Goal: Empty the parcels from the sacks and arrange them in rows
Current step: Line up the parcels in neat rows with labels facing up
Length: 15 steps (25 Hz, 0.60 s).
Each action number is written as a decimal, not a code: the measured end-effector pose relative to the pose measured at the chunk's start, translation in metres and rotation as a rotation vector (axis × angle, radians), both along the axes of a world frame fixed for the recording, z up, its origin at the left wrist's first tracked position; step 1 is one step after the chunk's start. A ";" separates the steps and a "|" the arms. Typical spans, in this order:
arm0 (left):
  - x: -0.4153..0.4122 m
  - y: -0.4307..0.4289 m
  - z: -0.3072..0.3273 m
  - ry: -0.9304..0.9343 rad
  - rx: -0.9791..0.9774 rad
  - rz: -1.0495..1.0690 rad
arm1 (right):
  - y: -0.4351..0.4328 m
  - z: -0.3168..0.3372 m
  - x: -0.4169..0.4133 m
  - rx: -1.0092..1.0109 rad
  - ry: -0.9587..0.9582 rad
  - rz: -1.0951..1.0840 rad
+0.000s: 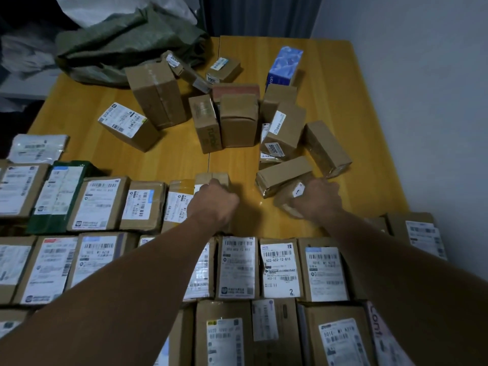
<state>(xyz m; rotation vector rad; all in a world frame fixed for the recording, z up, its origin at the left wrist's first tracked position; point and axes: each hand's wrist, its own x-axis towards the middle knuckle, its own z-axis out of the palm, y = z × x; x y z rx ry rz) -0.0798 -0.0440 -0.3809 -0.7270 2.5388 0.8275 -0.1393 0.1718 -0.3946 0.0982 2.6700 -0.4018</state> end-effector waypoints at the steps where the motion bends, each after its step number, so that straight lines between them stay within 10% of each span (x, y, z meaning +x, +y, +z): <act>1: -0.001 0.002 0.001 0.020 0.023 -0.013 | -0.001 0.006 0.001 -0.213 -0.076 -0.154; 5: -0.002 0.008 0.011 0.135 0.202 0.029 | -0.009 0.032 0.009 -0.686 -0.248 -0.519; 15: 0.001 -0.002 0.014 0.133 0.671 0.292 | -0.019 0.040 0.021 -0.923 -0.325 -0.617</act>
